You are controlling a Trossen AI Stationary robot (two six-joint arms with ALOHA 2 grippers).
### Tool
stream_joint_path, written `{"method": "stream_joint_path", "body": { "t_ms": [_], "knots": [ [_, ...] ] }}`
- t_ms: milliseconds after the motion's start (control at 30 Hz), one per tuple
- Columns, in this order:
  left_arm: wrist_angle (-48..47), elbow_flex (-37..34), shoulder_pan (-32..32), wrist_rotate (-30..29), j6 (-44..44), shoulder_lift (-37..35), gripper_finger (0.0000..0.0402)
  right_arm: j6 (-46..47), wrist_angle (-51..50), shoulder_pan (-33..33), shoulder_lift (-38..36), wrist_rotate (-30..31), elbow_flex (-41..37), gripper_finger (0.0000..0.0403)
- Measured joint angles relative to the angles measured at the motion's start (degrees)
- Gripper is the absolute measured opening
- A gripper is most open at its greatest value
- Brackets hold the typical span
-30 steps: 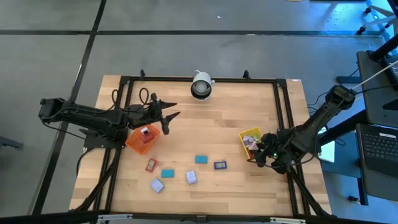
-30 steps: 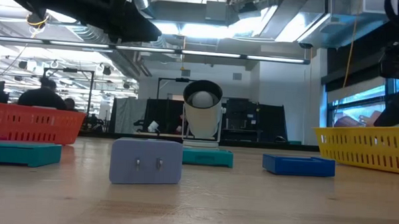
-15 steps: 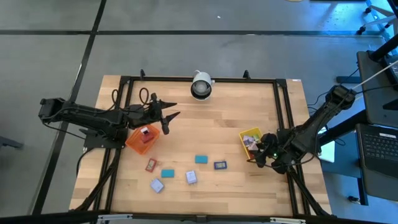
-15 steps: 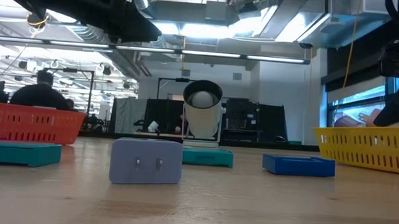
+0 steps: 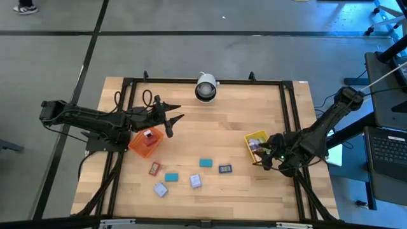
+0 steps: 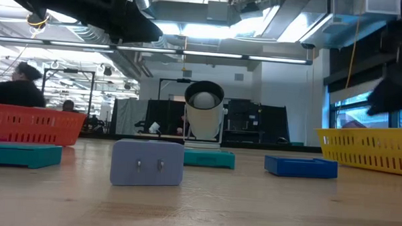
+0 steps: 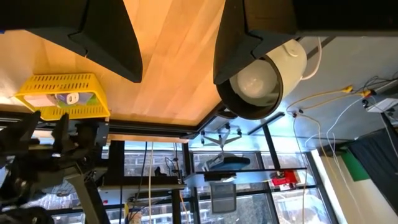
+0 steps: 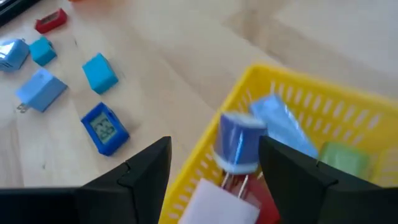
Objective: Pick & Place Office items
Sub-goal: Put the blue digital clock into the orange basket
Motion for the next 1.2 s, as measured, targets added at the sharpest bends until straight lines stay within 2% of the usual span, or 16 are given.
{"method": "stream_joint_path", "body": {
  "t_ms": [200,367,467,567,733,1000,1200],
  "knots": [
    [0.37,0.00,0.00,0.13,0.00,0.00,0.0194,-7.14,-9.31,-2.02,-0.66,2.92,8.37,0.0243],
    [0.35,0.00,0.00,0.37,0.00,0.00,0.0194,-16.35,-9.77,-5.99,-0.66,1.79,12.16,0.0243],
    [0.37,0.00,0.00,2.91,-0.47,0.00,0.0194,-23.00,-9.58,-8.99,-0.66,0.82,14.42,0.0243],
    [0.37,0.00,0.00,4.50,-2.35,0.00,0.0194,-30.89,-7.47,-11.95,-0.58,-3.58,16.27,0.0243],
    [0.35,0.00,0.00,5.67,-6.53,0.00,0.0194,-43.30,1.96,-16.17,1.51,-11.29,16.56,0.0241],
    [0.35,0.00,0.00,14.15,-13.55,0.00,0.0194,-47.47,9.74,-21.10,10.73,-20.29,16.56,0.0240],
    [0.33,0.00,0.00,15.47,-14.48,0.00,0.0194,-54.36,20.26,-22.60,19.97,-31.48,16.56,0.0240]
  ]
}}
